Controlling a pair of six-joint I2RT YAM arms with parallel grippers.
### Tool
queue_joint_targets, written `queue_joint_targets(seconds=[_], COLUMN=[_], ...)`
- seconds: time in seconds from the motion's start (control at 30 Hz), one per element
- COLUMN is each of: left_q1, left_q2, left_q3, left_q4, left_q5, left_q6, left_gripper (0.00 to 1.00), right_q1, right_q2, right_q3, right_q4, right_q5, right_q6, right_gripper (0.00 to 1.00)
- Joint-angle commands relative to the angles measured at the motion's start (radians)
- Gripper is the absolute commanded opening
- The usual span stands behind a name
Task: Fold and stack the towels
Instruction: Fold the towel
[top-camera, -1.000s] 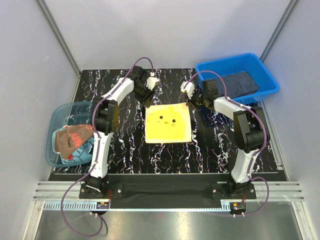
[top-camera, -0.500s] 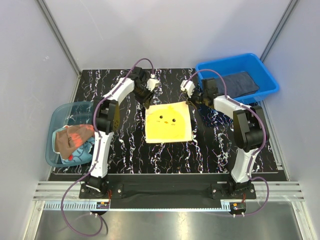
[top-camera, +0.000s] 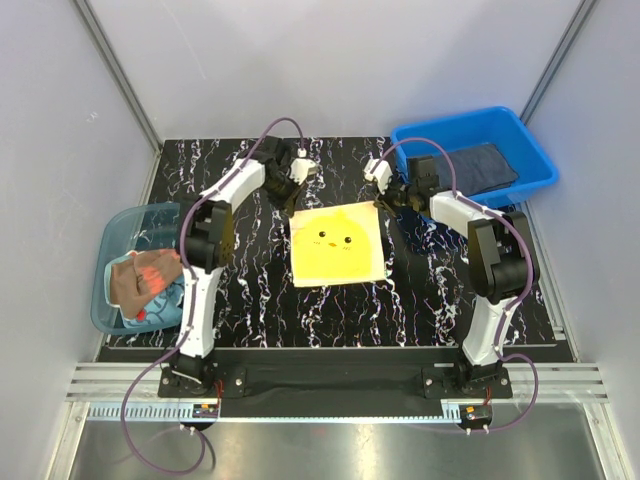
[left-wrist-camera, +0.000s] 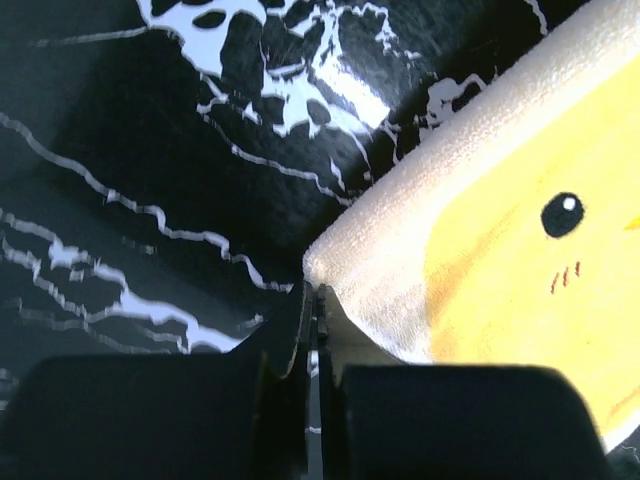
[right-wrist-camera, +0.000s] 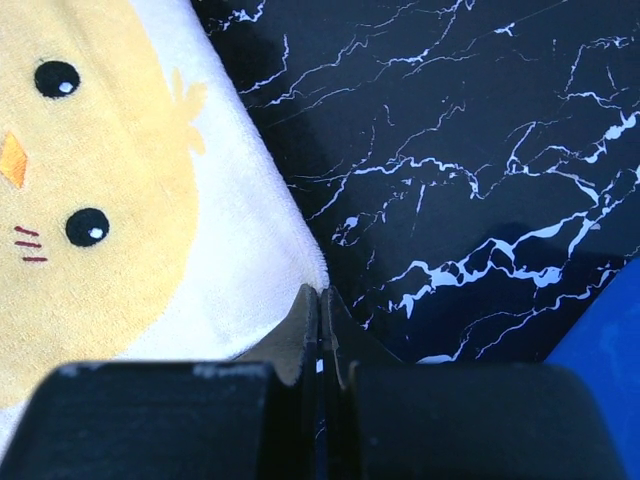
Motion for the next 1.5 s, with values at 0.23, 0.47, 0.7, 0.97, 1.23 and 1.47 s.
queue_joint_targets(seconds=[0.23,0.47,0.7,0.97,1.23,1.47], left_q1=[-0.025,-0.044,-0.044,-0.044,-0.048,-0.076], left_q2=[-0.394,-0.521,-0.589,-0.647,-0.719,-0.775], left_q3=[-0.275,-0.433,-0.550,-0.648,-0.799,-0.888], left_q4=[0.243,0.291,0.326,0.351,0.384,0.389], left_q5=[-0.085,-0.114,-0.134,-0.142,-0.182,-0.174], left_q6=[-0.046,-0.061,-0.077,-0.106,-0.146,-0.183], left_gripper=[0.00,0.00,0.00,0.00,0.00,0.00], right_q1=[-0.028,-0.028,-0.005,0.070,0.149,0.194], right_q2=[-0.079,-0.154,-0.257,-0.369,-0.430,-0.459], right_q3=[-0.061,-0.118,-0.208,-0.346,-0.460,-0.516], right_q4=[0.089,0.122,0.146,0.103,0.073,0.073], right_q5=[0.020,0.031,-0.020,0.043,0.100,0.126], right_q6=[-0.019,-0.007,0.053,0.097,0.160,0.197], right_gripper=[0.00,0.00,0.00,0.00,0.00,0.00])
